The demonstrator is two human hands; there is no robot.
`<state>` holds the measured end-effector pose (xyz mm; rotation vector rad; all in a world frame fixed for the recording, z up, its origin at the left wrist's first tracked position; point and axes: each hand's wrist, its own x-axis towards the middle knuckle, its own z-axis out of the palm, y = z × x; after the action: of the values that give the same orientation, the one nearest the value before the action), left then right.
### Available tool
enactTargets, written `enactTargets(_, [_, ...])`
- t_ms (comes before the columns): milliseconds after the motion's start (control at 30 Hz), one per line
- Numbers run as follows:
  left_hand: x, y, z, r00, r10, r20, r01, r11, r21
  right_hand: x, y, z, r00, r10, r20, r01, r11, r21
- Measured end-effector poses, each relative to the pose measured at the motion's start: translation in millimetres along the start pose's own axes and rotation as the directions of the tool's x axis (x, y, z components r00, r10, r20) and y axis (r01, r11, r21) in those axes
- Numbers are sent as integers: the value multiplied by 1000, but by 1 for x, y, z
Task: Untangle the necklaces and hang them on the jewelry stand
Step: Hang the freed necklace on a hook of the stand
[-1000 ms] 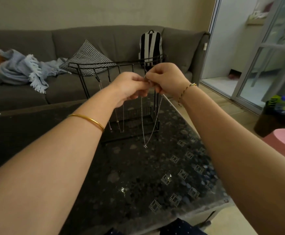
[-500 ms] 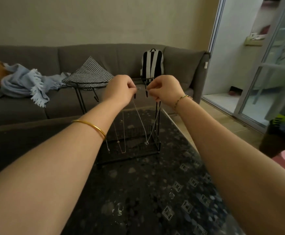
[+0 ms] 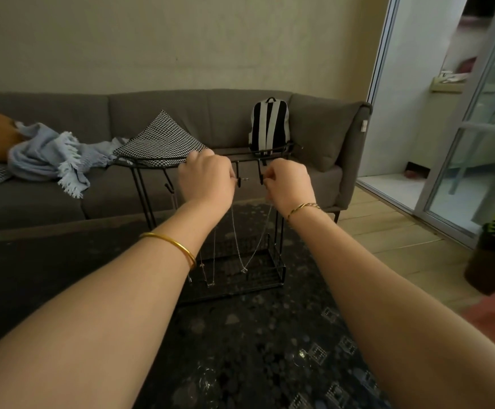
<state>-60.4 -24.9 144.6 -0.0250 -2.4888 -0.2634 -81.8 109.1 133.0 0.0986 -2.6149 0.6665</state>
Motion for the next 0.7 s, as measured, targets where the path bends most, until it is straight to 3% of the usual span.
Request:
enactTargets(233, [-3, 2, 4, 999, -14, 46, 9, 995, 98, -10, 1, 15, 997, 67, -33, -63, 992, 107])
enactTargets(700, [-3, 7, 9, 996, -14, 91, -3, 982, 190, -15, -5, 11, 988, 156, 24, -157, 981, 118])
